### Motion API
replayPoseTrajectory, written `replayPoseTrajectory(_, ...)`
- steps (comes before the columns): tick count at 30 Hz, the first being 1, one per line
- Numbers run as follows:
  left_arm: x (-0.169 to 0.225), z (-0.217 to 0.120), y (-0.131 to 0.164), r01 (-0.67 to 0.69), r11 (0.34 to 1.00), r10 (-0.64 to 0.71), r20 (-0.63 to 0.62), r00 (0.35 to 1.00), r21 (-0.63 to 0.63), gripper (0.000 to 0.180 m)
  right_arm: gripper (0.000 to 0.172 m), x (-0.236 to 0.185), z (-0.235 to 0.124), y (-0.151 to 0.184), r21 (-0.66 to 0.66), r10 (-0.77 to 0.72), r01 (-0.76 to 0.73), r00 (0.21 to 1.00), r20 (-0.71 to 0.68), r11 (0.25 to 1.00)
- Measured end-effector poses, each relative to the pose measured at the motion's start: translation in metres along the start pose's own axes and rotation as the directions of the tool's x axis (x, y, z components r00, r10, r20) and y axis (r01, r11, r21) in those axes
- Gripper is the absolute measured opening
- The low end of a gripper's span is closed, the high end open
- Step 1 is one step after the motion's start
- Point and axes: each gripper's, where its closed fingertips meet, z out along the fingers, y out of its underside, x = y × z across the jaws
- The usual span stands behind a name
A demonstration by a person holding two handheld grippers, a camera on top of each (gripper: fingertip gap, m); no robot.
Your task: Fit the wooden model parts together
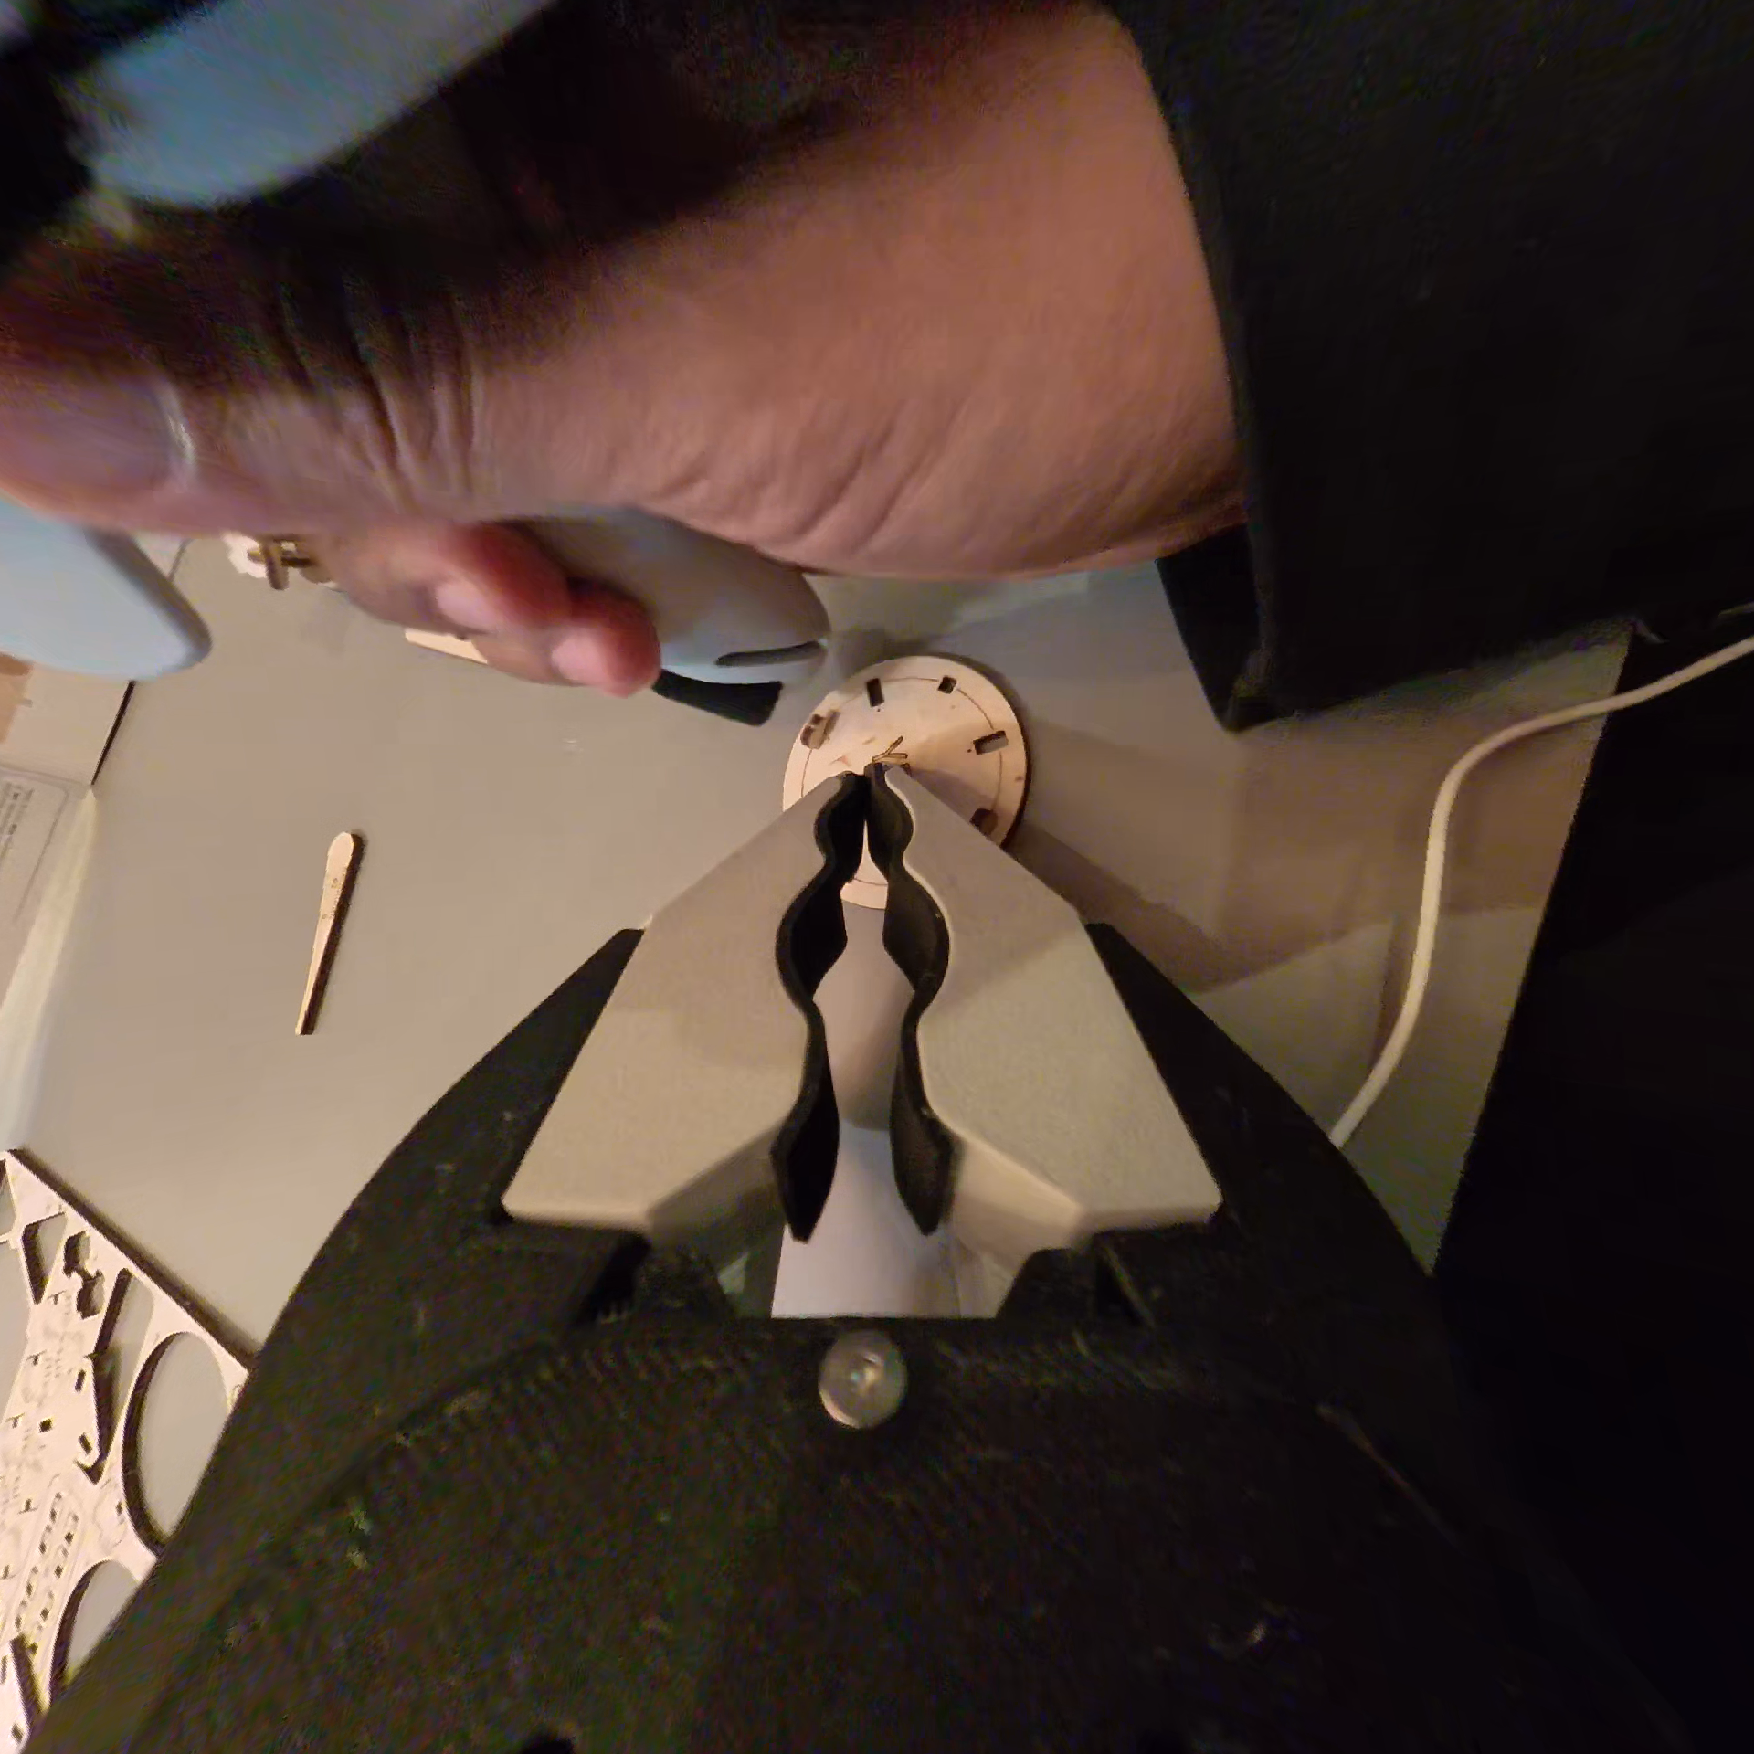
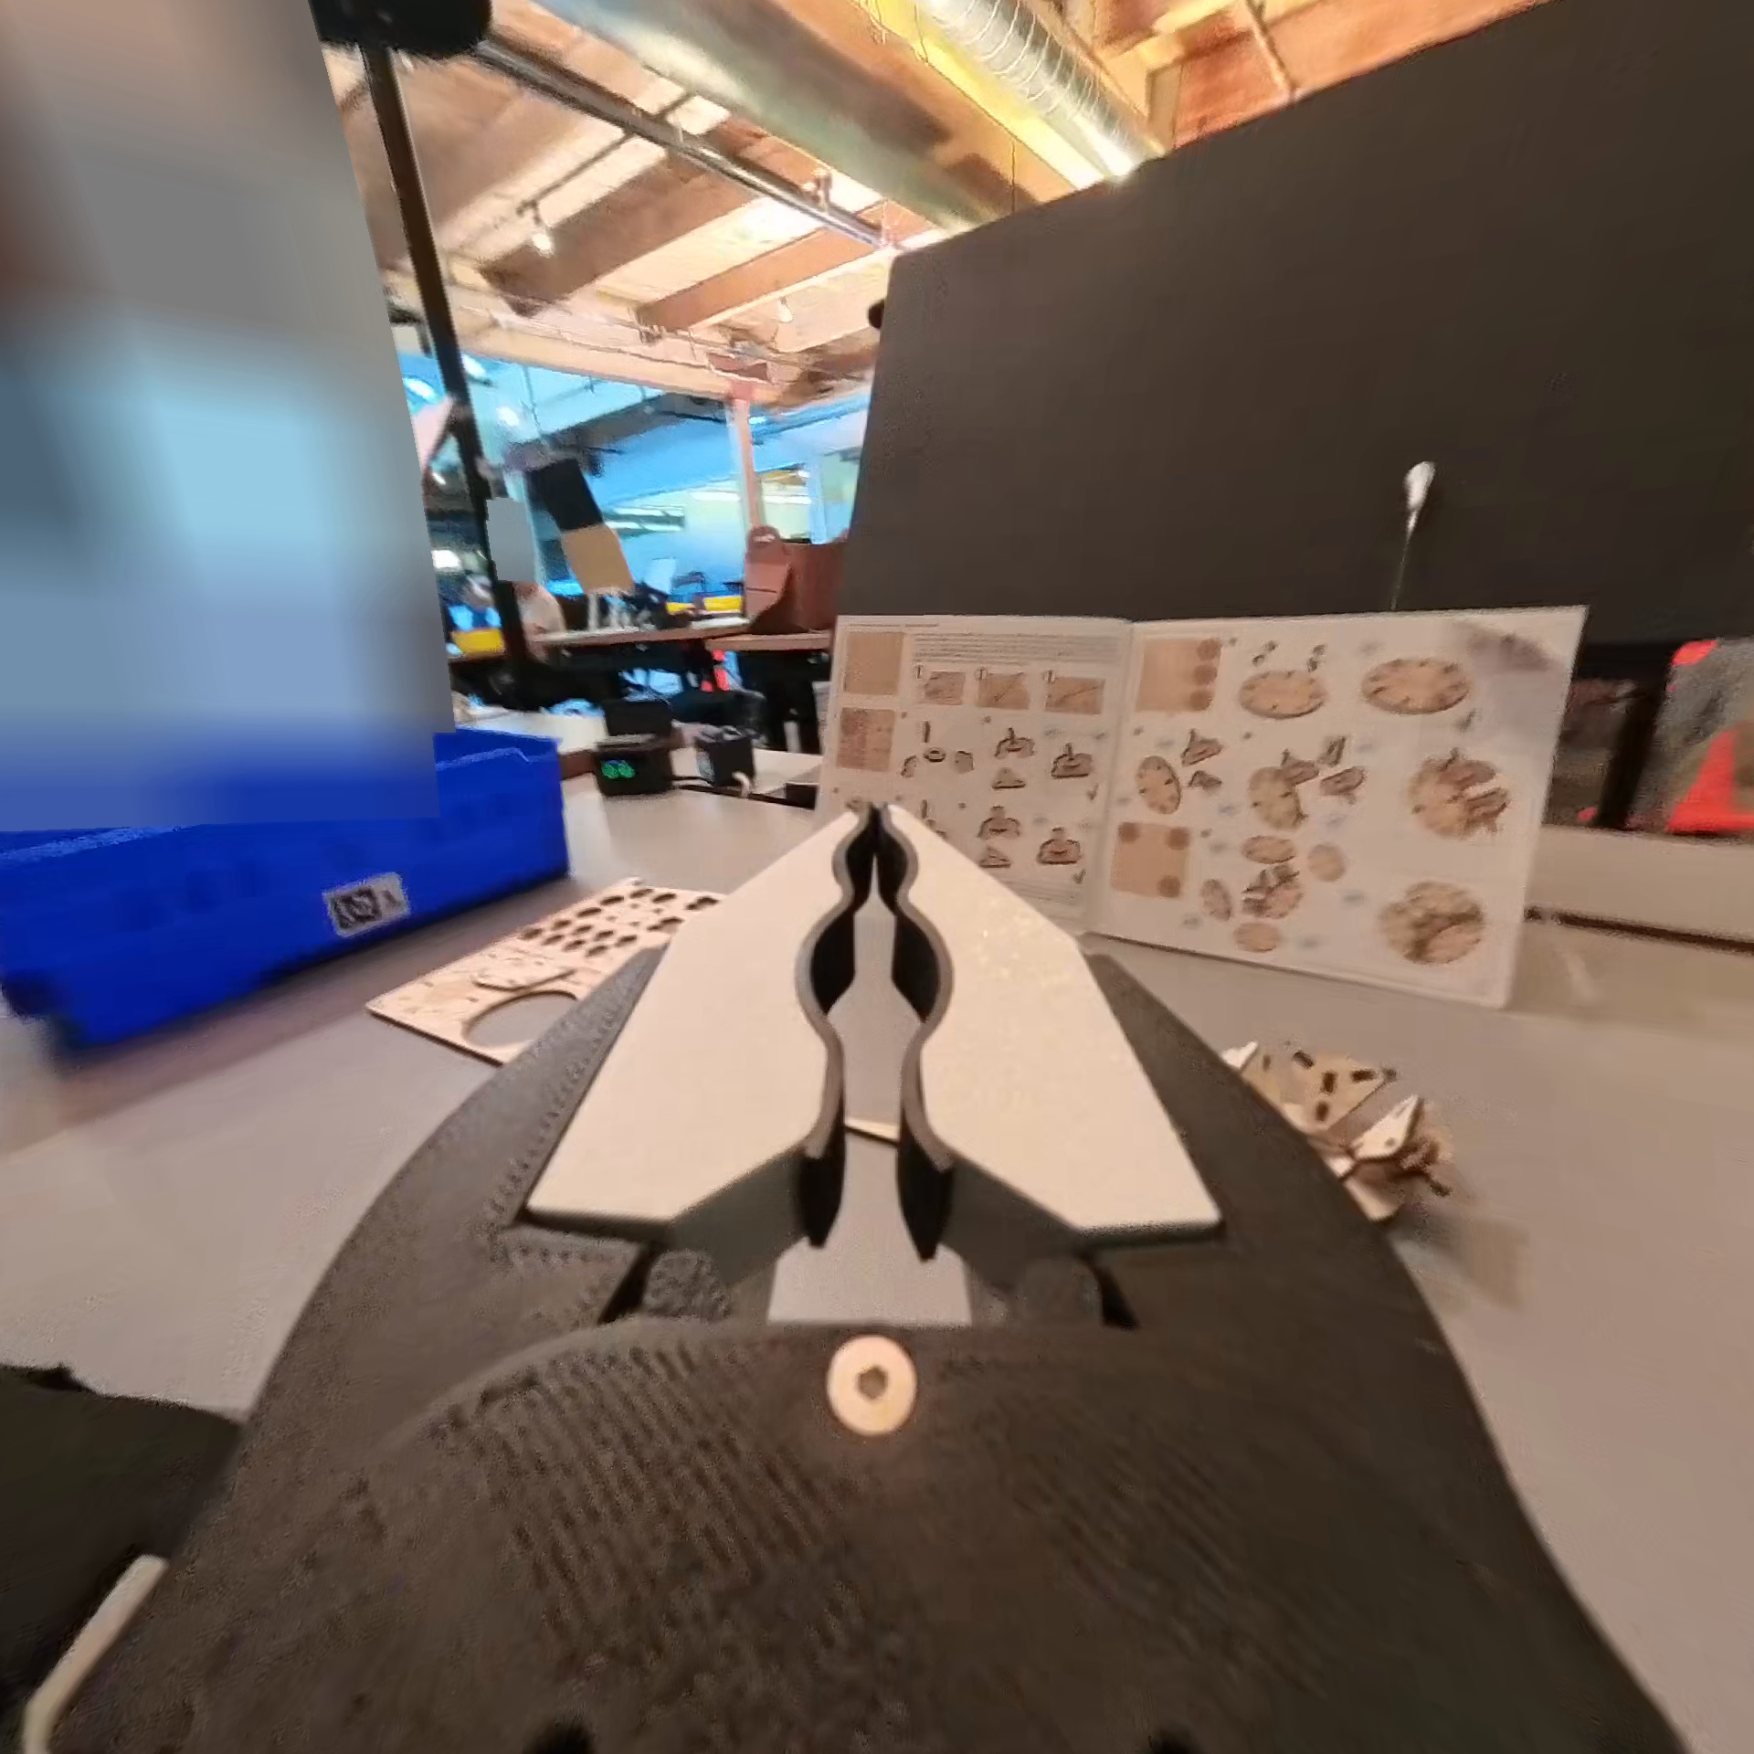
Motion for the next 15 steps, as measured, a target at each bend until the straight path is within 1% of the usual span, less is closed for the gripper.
replayPoseTrajectory(1, 0.000, 0.000, 0.000, 0.000, 1.000, 0.000, 0.000, 1.000, 0.000, 0.002, 0.000, -0.005, 0.002, 0.001, -0.007, -0.033, 0.034, 0.999, 0.012, 0.999)
replayPoseTrajectory(2, 0.000, 0.000, 0.000, 0.000, 1.000, 0.000, 0.000, 1.000, 0.000, 0.002, 0.000, -0.009, 0.003, 0.002, -0.008, -0.037, 0.037, 0.999, 0.020, 0.999)
replayPoseTrajectory(7, 0.000, 0.000, 0.000, 0.001, 1.000, -0.001, -0.001, 1.000, 0.000, 0.002, 0.000, -0.011, 0.004, 0.002, 0.009, 0.015, -0.015, 0.999, 0.033, 1.000)
replayPoseTrajectory(10, 0.000, 0.000, 0.000, 0.008, 1.000, -0.008, -0.008, 1.000, 0.000, 0.002, 0.000, -0.012, 0.003, -0.004, 0.048, 0.067, -0.070, 0.996, 0.054, 0.996)
replayPoseTrajectory(12, 0.000, 0.000, 0.000, 0.009, 1.000, -0.009, -0.009, 1.000, 0.000, 0.002, 0.000, -0.013, 0.004, -0.001, 0.040, 0.038, -0.040, 0.998, 0.053, 0.998)
replayPoseTrajectory(14, 0.000, 0.000, 0.000, 0.011, 1.000, -0.011, -0.011, 1.000, 0.000, 0.002, 0.000, -0.014, 0.006, 0.013, -0.008, 0.011, -0.011, 0.998, 0.055, 1.000)
replayPoseTrajectory(15, 0.000, 0.000, 0.000, 0.012, 1.000, -0.012, -0.012, 1.000, 0.000, 0.002, 0.000, -0.015, 0.006, 0.014, -0.010, 0.008, -0.008, 0.998, 0.061, 1.000)
